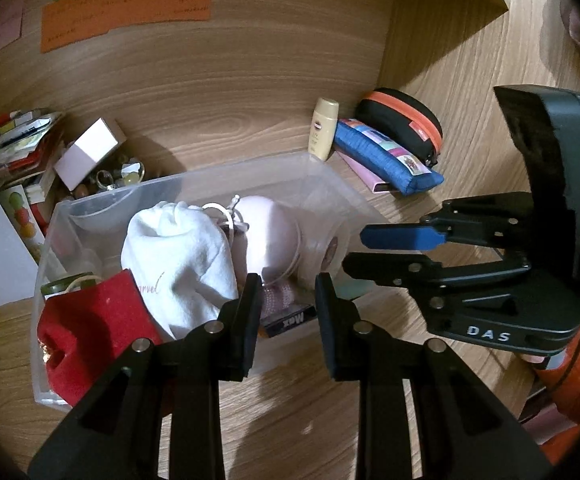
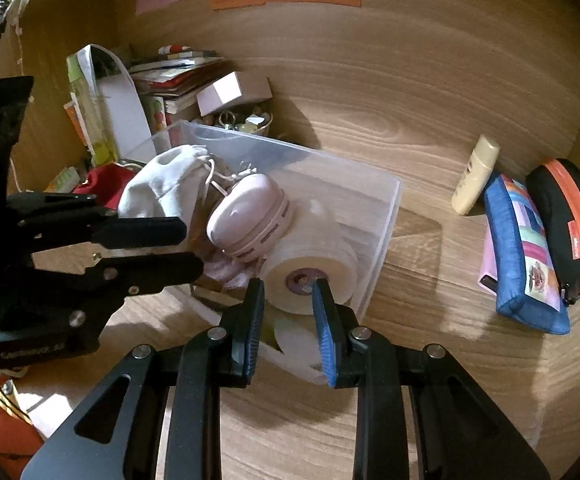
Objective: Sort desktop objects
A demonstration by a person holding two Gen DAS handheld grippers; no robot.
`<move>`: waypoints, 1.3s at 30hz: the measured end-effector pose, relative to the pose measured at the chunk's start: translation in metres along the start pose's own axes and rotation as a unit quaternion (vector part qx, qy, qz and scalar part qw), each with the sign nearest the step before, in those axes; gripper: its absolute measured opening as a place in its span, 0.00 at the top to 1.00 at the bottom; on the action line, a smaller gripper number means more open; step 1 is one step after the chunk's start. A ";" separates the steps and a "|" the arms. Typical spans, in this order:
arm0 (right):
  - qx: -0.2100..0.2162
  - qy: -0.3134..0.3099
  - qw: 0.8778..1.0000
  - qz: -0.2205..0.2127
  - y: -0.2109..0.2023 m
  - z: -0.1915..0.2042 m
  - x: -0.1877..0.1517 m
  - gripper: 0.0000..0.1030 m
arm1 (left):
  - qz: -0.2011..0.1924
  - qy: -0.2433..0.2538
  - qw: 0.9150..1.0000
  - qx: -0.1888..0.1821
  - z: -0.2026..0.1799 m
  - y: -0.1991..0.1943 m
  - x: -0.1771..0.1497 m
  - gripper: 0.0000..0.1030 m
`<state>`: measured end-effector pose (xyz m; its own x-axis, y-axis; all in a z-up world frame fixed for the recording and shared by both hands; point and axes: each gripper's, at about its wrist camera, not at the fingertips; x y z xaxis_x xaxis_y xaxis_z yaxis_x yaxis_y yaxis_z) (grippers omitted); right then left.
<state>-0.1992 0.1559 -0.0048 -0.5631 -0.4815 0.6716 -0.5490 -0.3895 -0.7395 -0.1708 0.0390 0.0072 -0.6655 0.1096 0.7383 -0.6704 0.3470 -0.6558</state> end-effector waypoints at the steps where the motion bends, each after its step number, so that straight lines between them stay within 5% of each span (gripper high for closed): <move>1: -0.001 -0.001 1.000 -0.001 0.000 0.000 0.000 0.78 | 0.000 0.001 1.000 0.000 0.000 0.000 0.000 0.74; 8: -0.044 -0.022 0.999 -0.003 0.000 0.009 0.002 0.75 | -0.001 -0.002 1.000 -0.003 0.000 -0.003 0.000 0.74; 17: -0.074 -0.016 0.996 -0.040 -0.036 0.016 -0.002 0.29 | -0.036 -0.007 0.999 0.001 -0.002 -0.027 0.006 0.54; 19: -0.090 -0.019 0.995 -0.047 -0.044 0.020 -0.003 0.16 | -0.039 -0.012 0.999 0.008 -0.003 -0.032 0.007 0.35; 25: -0.106 -0.021 0.993 -0.058 -0.065 0.030 -0.009 0.08 | -0.059 -0.041 0.997 0.042 0.003 -0.052 0.003 0.07; 39: -0.109 -0.002 0.986 -0.124 -0.089 0.059 -0.030 0.05 | -0.092 -0.049 0.983 0.151 0.006 -0.092 -0.036 0.04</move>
<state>-0.0972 0.1585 0.0386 -0.3917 -0.3964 0.8303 -0.7897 -0.3183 -0.5245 -0.0872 -0.0026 0.0396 -0.5417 -0.0248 0.8402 -0.8398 0.0589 -0.5397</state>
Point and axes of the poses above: each gripper's, at about its wrist camera, not at the fingertips, and y roughly the way its jaws point, z to its left, x to its top, and after that the axes turned 3 degrees about -y, right-handed
